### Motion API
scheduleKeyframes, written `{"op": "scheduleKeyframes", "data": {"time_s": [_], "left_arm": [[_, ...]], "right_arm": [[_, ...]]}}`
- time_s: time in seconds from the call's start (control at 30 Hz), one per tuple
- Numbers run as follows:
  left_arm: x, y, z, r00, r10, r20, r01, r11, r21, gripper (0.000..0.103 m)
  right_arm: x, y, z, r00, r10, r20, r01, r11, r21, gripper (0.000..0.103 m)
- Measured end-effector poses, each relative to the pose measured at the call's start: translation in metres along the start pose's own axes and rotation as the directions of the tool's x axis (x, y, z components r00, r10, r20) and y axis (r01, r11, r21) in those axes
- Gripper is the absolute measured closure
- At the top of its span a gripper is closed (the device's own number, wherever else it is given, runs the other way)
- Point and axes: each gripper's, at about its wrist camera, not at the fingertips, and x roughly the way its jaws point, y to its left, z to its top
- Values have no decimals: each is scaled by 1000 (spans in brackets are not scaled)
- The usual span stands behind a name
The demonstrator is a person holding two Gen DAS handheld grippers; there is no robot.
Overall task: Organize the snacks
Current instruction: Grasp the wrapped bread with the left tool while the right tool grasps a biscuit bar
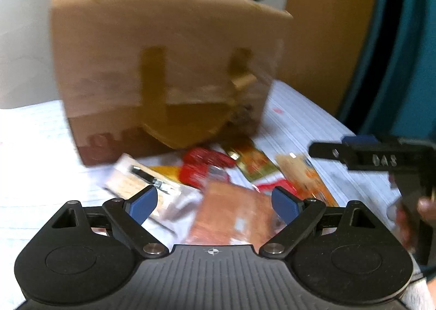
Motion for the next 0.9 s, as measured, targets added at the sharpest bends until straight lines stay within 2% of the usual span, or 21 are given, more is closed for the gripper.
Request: {"op": "scheduleKeyframes", "data": {"time_s": [0.17,0.37,0.5,0.6,0.7,0.8,0.9], "left_arm": [[13,-4,-1,998,-44,-36,46,997,54,11],[37,-15,-6,993,-40,-107,55,988,143,11],[46,-19,-10,991,-37,-130,58,985,163,11],[49,-17,-10,991,-22,-131,42,988,151,12],[48,-13,-10,991,-30,-128,47,990,131,28],[43,-12,-10,993,-3,-119,17,993,118,29],[34,-6,-10,996,19,-90,-14,998,59,30]], "right_arm": [[3,-13,-5,1000,-2,-4,2,999,42,12],[9,-17,-9,1000,6,-26,-4,998,56,14],[11,-18,-13,999,8,-36,-6,999,54,15],[15,-19,-16,998,1,-57,3,998,62,20],[19,-20,-19,997,3,-81,2,998,65,26],[23,-20,-23,995,3,-101,3,998,57,33],[29,-20,-29,992,17,-123,-9,998,62,39]]}}
